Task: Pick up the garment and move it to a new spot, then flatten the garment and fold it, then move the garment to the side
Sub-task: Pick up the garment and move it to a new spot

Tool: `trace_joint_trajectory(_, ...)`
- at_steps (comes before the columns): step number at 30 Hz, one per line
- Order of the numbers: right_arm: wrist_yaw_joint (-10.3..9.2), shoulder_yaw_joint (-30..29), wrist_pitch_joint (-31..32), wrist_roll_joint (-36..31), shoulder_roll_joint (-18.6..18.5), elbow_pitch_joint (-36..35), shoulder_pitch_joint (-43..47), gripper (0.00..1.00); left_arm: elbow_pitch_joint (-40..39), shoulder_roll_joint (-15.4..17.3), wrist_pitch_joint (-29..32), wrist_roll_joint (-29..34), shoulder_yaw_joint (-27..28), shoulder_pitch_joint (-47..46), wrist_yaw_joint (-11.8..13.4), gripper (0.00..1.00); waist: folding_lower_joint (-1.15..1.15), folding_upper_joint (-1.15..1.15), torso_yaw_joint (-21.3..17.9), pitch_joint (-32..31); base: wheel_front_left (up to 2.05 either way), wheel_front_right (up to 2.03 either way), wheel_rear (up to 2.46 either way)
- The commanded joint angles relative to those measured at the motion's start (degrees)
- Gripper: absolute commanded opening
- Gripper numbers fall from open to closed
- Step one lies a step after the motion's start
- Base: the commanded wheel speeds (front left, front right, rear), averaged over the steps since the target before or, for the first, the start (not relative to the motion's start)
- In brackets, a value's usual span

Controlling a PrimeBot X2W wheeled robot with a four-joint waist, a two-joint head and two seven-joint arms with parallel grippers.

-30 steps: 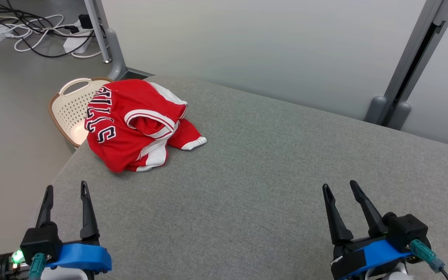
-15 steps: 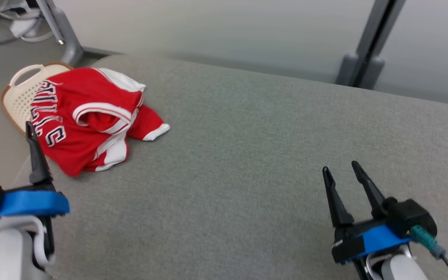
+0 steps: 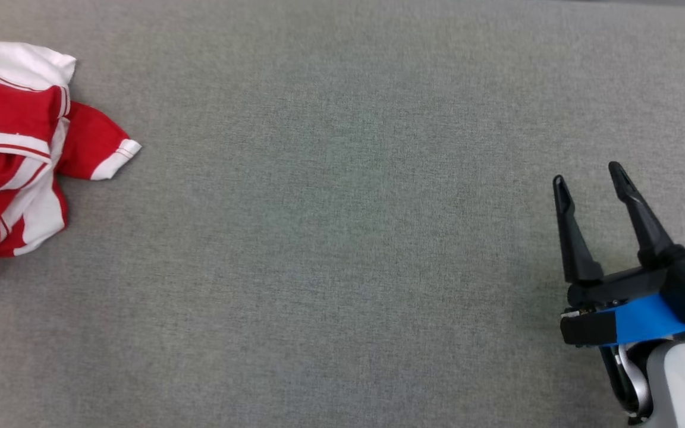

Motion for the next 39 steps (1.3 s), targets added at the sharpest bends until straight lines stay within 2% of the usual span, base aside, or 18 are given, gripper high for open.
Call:
trace_joint_trajectory(1,0.01,-0.57,0.47,-0.40,-0.60,-1.90,-0.77,1.00,2.27,1.17,1.00,-0.61,0.04,-2.54,-0.76,1.00,-0.01,0.00,-0.19,2.16,0.00,0.00,0.00)
trace_joint_trajectory(8,0.01,-1.87,1.65,-0.52,-2.16,-7.24,-0.87,1.00,14.41,2.59,9.15,-2.83,-0.50,-8.90,-1.85,1.00,-0.01,0.00,-1.59,6.80,0.00,0.00,0.00)
trace_joint_trajectory(13,0.01,-2.03,2.49,-1.75,-1.21,-9.82,0.41,1.00,22.11,2.11,17.37,-4.57,-1.48,-11.31,-3.17,1.00,-0.01,0.00,-1.70,7.56,0.00,0.00,0.00)
trace_joint_trajectory(22,0.01,-0.93,3.96,-3.75,1.24,-12.02,1.80,1.00,28.42,0.86,30.43,-7.42,-3.17,-12.11,-5.54,1.00,-0.01,0.00,-1.42,6.21,0.00,0.00,0.00)
trace_joint_trajectory(23,0.01,-0.77,4.15,-3.77,1.40,-12.13,1.70,1.00,28.81,0.76,31.15,-7.96,-3.09,-12.07,-5.64,0.49,-0.01,0.00,-1.45,6.12,0.00,0.00,0.00)
trace_joint_trajectory(24,0.01,-0.61,4.29,-3.72,1.50,-12.22,1.61,1.00,29.06,0.84,31.48,-8.21,-2.94,-12.04,-5.77,0.28,-0.01,0.00,-1.53,6.06,0.00,0.00,0.00)
trace_joint_trajectory(25,0.01,-0.61,4.29,-3.72,1.50,-12.22,1.61,1.00,29.06,0.84,31.48,-8.21,-2.94,-12.04,-5.77,0.28,-0.01,0.00,-1.53,6.06,0.00,0.00,0.00)
trace_joint_trajectory(26,0.01,-0.49,4.34,-3.65,1.56,-12.16,1.47,1.00,29.32,1.05,31.82,-8.33,-2.95,-11.90,-5.86,0.00,-0.01,0.00,-1.63,5.94,0.00,0.00,0.00)
trace_joint_trajectory(33,0.01,-0.52,3.72,-2.18,0.67,-10.49,0.74,1.00,29.46,2.69,29.83,-8.72,-3.42,-12.53,-6.43,0.00,-0.01,0.00,-2.32,3.95,0.00,0.00,0.00)
trace_joint_trajectory(39,0.01,0.28,1.50,-0.58,0.93,-6.58,0.01,1.00,27.46,5.14,23.10,-7.19,-4.93,-14.06,-6.95,0.00,-0.01,0.00,-3.09,0.07,0.00,0.00,0.00)
